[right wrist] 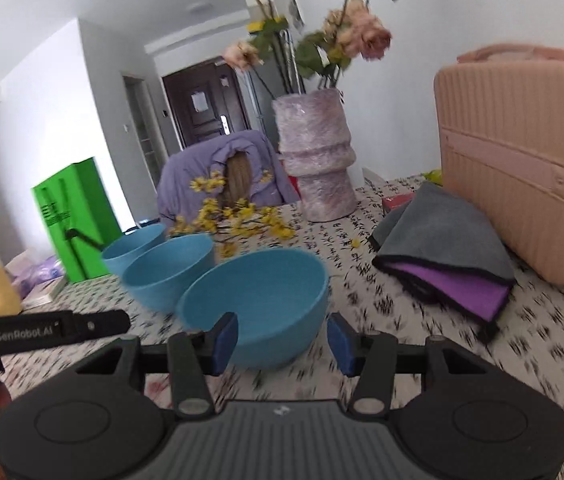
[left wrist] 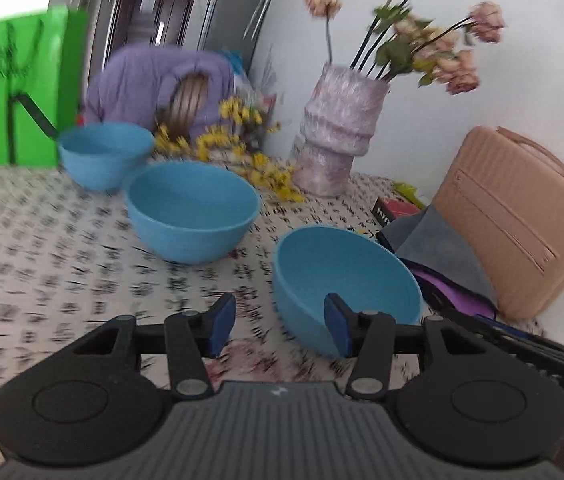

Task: Organize plates and bowls
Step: 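Reach both tools to a blue bowl rim and close on it, then carry the blue bowl beside the plate stack and set it down with both tools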

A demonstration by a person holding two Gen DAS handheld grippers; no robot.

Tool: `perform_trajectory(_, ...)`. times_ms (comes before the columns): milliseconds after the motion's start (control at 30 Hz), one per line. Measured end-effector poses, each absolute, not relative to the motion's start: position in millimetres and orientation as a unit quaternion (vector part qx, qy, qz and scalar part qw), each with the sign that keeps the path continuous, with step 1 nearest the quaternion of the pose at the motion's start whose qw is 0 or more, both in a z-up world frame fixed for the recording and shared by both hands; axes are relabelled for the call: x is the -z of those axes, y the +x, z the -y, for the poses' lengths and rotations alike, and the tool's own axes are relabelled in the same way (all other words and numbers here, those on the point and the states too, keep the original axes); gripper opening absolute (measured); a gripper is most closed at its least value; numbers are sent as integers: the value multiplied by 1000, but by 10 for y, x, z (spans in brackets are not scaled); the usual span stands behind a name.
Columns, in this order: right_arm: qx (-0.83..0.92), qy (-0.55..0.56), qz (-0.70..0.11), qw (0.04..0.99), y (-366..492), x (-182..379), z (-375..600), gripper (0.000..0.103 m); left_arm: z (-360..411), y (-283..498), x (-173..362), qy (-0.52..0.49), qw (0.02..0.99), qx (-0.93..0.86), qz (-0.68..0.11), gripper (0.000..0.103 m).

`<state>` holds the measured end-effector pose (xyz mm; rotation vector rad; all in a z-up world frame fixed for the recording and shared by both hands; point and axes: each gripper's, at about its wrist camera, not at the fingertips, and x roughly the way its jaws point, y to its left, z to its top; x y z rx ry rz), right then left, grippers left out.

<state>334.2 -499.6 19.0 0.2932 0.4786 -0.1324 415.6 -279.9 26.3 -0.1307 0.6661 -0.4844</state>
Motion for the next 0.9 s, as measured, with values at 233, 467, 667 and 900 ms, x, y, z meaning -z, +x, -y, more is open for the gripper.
perform_trajectory(233,70,172,-286,940,4008,65,5240,29,3146,4784,-7,-77,898,229,-367,39)
perform_trajectory(467,70,174,-289,939,4103,148,5295,18,3172,4924,158,-78,888,235,-388,18)
perform_trajectory(667,78,154,-279,945,3990,33,5209,13,3121,4788,109,-82,886,233,-392,16)
perform_trajectory(900,69,154,-270,948,3505,-129,5059,13,2945,4198,-91,-68,892,231,-382,16)
